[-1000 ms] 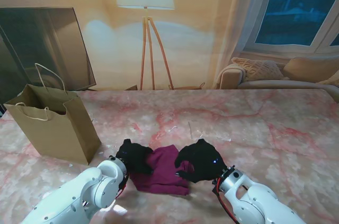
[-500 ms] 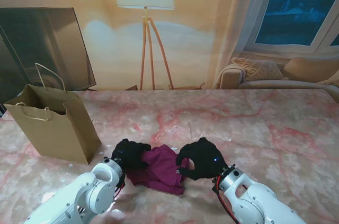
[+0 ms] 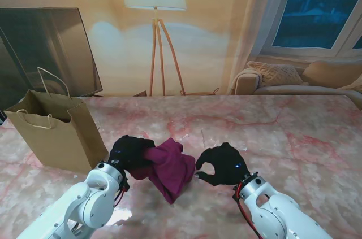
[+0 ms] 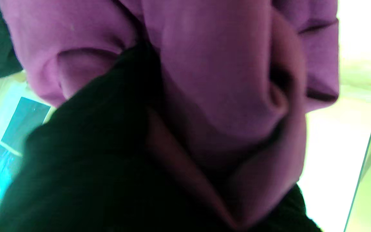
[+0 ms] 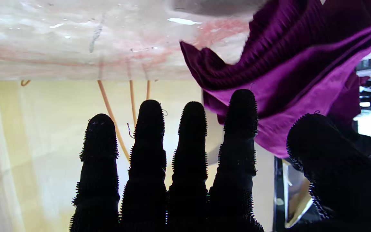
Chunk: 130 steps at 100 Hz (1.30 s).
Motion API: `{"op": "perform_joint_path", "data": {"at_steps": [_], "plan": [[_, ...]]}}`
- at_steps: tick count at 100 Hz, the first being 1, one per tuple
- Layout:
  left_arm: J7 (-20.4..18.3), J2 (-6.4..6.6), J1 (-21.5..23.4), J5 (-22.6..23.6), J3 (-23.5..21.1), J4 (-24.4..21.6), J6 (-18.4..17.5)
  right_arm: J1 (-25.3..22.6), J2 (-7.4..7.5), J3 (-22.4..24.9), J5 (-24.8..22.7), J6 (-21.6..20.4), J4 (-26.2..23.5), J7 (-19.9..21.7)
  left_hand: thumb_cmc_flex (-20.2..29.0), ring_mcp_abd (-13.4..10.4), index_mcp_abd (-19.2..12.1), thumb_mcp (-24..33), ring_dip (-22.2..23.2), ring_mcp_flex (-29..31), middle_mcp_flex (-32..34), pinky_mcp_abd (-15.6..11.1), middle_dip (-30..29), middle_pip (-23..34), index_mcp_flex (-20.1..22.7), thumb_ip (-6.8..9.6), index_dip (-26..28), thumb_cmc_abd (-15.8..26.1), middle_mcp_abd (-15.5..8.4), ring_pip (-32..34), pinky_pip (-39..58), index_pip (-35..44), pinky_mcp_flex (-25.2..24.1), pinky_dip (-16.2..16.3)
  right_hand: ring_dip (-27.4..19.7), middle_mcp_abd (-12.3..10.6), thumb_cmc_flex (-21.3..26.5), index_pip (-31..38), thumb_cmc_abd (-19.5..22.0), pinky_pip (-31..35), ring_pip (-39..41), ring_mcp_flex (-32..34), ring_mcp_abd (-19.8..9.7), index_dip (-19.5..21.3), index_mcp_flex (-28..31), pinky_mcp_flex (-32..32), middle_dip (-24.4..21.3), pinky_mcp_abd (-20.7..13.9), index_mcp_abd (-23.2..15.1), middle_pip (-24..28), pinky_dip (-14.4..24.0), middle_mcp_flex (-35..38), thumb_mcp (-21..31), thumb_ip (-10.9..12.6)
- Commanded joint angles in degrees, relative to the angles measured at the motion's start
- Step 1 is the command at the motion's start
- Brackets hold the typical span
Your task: Fold the socks and the shorts into the kraft paper bag
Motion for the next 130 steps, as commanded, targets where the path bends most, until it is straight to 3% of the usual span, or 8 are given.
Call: {"op": "perform_joint_path", "data": {"at_steps": [1,14,28,70,89,130], "plan": [[1.13,-0.24,0.4,0.41,-0.71,-2.02,0.0,-0.19,-0.2,0.28,0.42,0.49,0.04,0.37,3.52,0.04,-4.94,6.02,-1.0,2.65,2.29,0.88,0.7,-1.08,2.98,-1.06,3.77,5.49,-1.49,0.95,3.03,2.43,1.97,1.58,-1.75,0.6,-1.29,-2.15,1.78,-1.48,-2.37,0.7,-1.11,1.73,-1.9,-0.68,-1.19,-1.7,1.36,-1.66,-2.02,0.26,-0.14,3.64],[2.31,-0.51,1.47,0.51,-2.65,-4.7,-0.18,0.11,-0.41,0.63,1.24,1.15,0.7,0.23,3.36,0.06,-5.0,6.0,-2.11,3.78,2.57,0.77,0.3,-1.24,3.07,-1.01,5.18,5.46,-1.39,0.49,6.72,1.7,6.8,1.65,-3.61,0.87,-1.46,-4.0,2.06,-2.25,-4.13,0.78,-1.43,2.64,-3.41,-0.65,-2.84,-2.15,2.12,-3.33,-3.29,0.1,-0.63,3.83],[3.54,-0.78,2.27,0.94,-4.98,-7.67,0.03,0.16,-0.59,0.65,2.0,1.71,1.42,-0.11,3.2,0.38,-5.08,6.03,-2.59,4.49,2.83,-0.06,0.01,-1.28,3.48,-1.01,5.61,5.28,-1.37,0.56,8.55,1.13,8.85,1.17,-3.78,0.93,-1.41,-3.9,2.11,-2.03,-4.11,0.78,-1.25,2.97,-3.15,-0.72,-3.07,-1.89,2.0,-3.26,-3.38,0.17,-0.76,3.87],[-1.03,-0.67,2.12,0.98,-13.43,-17.64,1.68,0.28,-0.82,0.49,2.87,2.3,2.25,-0.62,3.54,0.4,-5.66,5.36,-2.3,5.19,2.86,-0.57,0.86,-0.44,3.5,-1.14,7.43,5.87,-1.12,1.47,9.38,0.8,9.37,-0.05,-3.7,0.92,-1.25,-3.77,2.23,-1.17,-3.8,0.56,-1.22,3.65,-2.54,-0.87,-3.11,-1.4,1.76,-2.83,-3.2,0.0,-0.9,3.91],[-1.09,-1.36,1.27,-4.58,-17.53,-19.84,4.19,0.53,-0.91,0.14,3.09,2.47,2.86,-1.19,4.06,1.26,-5.14,5.23,-1.97,5.45,2.65,-0.37,1.48,0.04,3.54,-1.3,8.75,5.89,-0.41,1.77,9.59,0.65,9.61,-0.32,-3.7,0.96,-1.2,-3.78,2.24,-1.1,-3.77,0.5,-1.36,3.87,-2.41,-1.02,-3.1,-1.36,1.62,-2.74,-3.2,-0.07,-0.96,3.92],[-3.23,-1.6,1.89,-8.18,-29.14,-25.83,7.55,1.69,-1.01,-0.93,3.79,2.89,4.17,-0.99,4.09,0.78,-5.41,4.63,-1.95,5.28,2.57,-0.68,1.28,-0.09,3.79,-1.29,9.64,6.21,-0.85,1.32,9.32,-0.26,9.42,-0.59,-3.6,0.96,-1.12,-3.69,2.36,-0.86,-3.64,0.09,-1.36,4.25,-2.05,-1.16,-3.0,-1.28,1.51,-2.59,-3.1,-0.37,-1.11,3.92]]}}
